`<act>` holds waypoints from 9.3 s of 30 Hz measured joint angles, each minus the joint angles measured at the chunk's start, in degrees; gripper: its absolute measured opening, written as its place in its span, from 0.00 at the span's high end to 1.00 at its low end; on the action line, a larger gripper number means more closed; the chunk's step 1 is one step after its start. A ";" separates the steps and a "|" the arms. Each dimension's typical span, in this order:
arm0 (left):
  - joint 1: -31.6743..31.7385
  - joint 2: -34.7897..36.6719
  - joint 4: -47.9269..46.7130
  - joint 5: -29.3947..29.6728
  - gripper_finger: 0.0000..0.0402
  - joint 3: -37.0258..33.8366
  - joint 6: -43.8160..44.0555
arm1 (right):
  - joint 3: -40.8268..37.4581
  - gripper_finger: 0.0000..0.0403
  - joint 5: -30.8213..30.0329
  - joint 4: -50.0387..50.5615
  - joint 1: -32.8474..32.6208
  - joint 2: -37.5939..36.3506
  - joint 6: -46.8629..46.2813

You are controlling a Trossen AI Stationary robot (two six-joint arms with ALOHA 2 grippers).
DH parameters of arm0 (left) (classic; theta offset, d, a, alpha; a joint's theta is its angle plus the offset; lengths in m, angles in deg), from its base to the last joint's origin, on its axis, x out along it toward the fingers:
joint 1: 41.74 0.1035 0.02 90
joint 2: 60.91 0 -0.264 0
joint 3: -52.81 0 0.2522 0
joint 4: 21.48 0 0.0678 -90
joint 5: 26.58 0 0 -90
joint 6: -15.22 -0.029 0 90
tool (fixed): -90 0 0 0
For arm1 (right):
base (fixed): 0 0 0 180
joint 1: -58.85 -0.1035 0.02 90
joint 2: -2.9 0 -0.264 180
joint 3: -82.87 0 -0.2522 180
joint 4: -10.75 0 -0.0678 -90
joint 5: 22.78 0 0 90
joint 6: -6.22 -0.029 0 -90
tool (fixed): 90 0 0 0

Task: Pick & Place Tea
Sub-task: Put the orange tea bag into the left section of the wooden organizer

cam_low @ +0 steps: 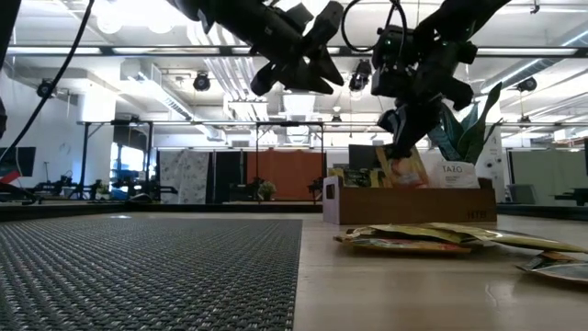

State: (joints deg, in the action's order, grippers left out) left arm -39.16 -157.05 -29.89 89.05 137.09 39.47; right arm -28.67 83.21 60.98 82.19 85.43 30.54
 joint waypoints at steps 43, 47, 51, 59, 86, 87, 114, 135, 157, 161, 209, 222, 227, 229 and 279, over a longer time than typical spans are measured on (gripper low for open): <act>0.62 4.20 -0.55 2.54 0.71 -5.23 2.64 | -3.18 0.80 -13.15 2.88 -0.10 -0.76 -1.22; 0.40 4.20 -1.78 1.90 0.71 -5.23 2.75 | -0.28 0.74 -15.84 6.69 0.01 -2.31 0.63; 0.05 4.20 -5.74 -1.57 0.71 -5.23 3.46 | 3.09 0.71 -15.78 11.04 -0.14 -4.86 0.67; -0.16 4.20 -7.50 -12.38 0.71 -9.23 7.06 | 4.98 0.69 -6.60 17.06 -1.62 -10.42 -13.87; -11.78 2.33 6.84 -24.25 0.71 -17.64 0.51 | -9.58 0.75 -19.39 -13.06 -58.63 -4.09 -114.80; -12.35 1.70 8.02 -24.96 0.71 -17.64 2.99 | -9.58 0.75 -19.31 -14.93 -59.76 -2.90 -116.13; -25.92 -28.40 -2.82 -27.70 0.71 12.56 23.77 | 7.71 0.72 -29.51 -7.97 -72.67 21.78 -133.40; -23.66 -30.01 1.36 -25.83 0.71 13.55 25.53 | 8.27 0.84 -32.66 -10.81 -72.12 26.53 -131.00; -20.20 -30.01 3.63 -26.97 0.71 13.07 27.21 | 7.10 0.85 -32.40 -11.78 -71.09 26.61 -129.96; -19.75 -30.01 3.69 -26.75 0.71 12.89 29.34 | 7.08 0.86 -32.46 -11.68 -71.09 26.63 -129.79; -21.32 -32.28 7.68 -30.71 0.99 13.88 35.73 | 6.90 0.87 -37.43 -13.54 -70.37 26.72 -129.79; -19.32 -26.82 1.00 -24.75 1.00 15.67 26.37 | 10.95 0.87 -50.12 2.54 -74.15 19.54 -131.98; -15.15 -19.50 -2.13 -21.38 1.00 15.65 18.21 | 15.39 0.87 -56.96 17.44 -77.27 14.89 -137.84; -12.44 -17.36 -3.41 -20.75 1.00 15.69 13.41 | 16.55 0.87 -58.84 23.00 -78.37 13.97 -141.06; 6.79 -28.35 0.15 -27.58 1.00 21.05 -12.15 | 12.60 0.87 -55.95 28.50 -78.45 13.21 -150.36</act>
State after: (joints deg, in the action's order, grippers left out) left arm -32.38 -185.39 -29.74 61.46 158.15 27.32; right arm -16.07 27.26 89.48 3.74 98.64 -119.82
